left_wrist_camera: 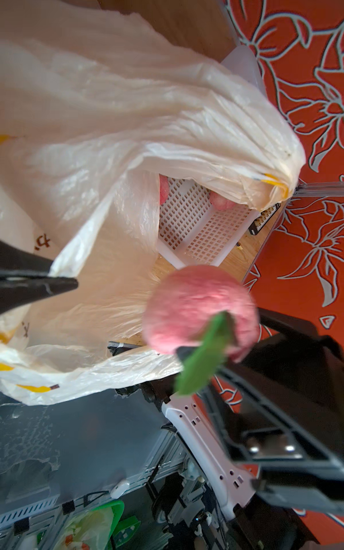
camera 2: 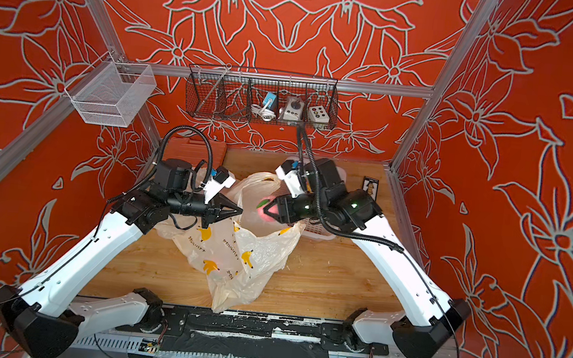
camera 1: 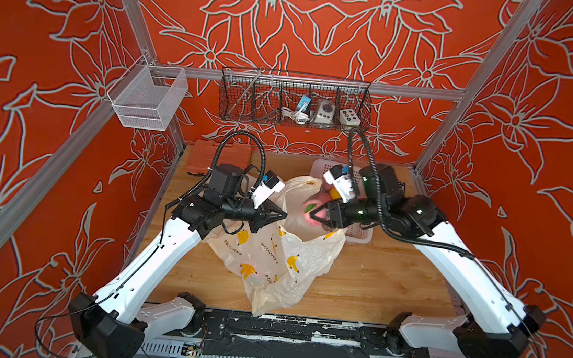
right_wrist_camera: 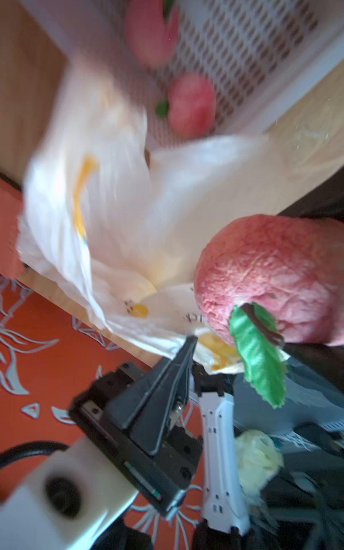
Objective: Place the peach into a plastic bag & tie a knot
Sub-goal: Place the peach in the plastic bag, then pick up the peach from the basket.
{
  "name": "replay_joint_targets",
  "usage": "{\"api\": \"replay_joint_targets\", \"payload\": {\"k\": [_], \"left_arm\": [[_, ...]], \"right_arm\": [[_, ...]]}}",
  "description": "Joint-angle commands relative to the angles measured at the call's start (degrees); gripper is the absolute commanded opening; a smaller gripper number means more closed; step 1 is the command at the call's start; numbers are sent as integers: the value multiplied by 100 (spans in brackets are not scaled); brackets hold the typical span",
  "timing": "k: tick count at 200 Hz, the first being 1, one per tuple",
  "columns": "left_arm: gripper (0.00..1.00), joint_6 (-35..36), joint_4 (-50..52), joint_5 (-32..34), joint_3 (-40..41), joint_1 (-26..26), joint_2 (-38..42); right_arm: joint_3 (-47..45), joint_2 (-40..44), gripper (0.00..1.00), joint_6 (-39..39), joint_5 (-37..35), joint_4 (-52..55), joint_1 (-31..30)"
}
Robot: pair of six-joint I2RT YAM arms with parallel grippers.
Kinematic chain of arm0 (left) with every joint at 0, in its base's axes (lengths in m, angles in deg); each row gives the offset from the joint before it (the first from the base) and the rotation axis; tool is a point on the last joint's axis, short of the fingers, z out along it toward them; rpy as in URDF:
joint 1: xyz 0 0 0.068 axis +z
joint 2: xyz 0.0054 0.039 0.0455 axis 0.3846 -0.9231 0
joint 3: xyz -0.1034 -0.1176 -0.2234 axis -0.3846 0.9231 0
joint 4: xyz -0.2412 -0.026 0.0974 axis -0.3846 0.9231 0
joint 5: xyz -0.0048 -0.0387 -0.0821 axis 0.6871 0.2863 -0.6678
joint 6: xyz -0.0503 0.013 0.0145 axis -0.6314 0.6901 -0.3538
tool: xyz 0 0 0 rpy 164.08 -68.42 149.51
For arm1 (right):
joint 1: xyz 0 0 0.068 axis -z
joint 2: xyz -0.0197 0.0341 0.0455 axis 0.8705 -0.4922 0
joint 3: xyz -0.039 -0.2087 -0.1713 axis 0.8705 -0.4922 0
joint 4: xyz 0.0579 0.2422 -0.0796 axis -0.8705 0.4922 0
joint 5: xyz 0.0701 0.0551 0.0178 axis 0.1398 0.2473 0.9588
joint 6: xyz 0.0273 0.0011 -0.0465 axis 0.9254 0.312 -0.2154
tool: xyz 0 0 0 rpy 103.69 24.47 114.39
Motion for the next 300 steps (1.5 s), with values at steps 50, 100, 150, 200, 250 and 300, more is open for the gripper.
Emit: {"api": "replay_joint_targets", "payload": {"k": [50, 100, 150, 200, 250, 300], "left_arm": [[0, 324, -306, 177, -258, -12, -185], [0, 1151, 523, 515, -1072, 633, -582], [0, 892, 582, 327, -1370, 803, -413], [0, 727, 338, 128, -1196, 809, -330], [0, 539, 132, 14, -1115, 806, -330], [0, 315, 50, -223, -946, 796, -272]], "right_arm": [[199, -585, 87, 380, 744, -550, 288], [-202, -192, 64, 965, 155, -628, 2571], [-199, -1817, 79, 651, -1274, -432, 2394], [235, -3190, 90, 738, -1204, -458, 1742], [136, -3789, 65, 1033, -782, -912, 1616], [-19, -2116, 38, 614, -1660, -348, 1731]]}}
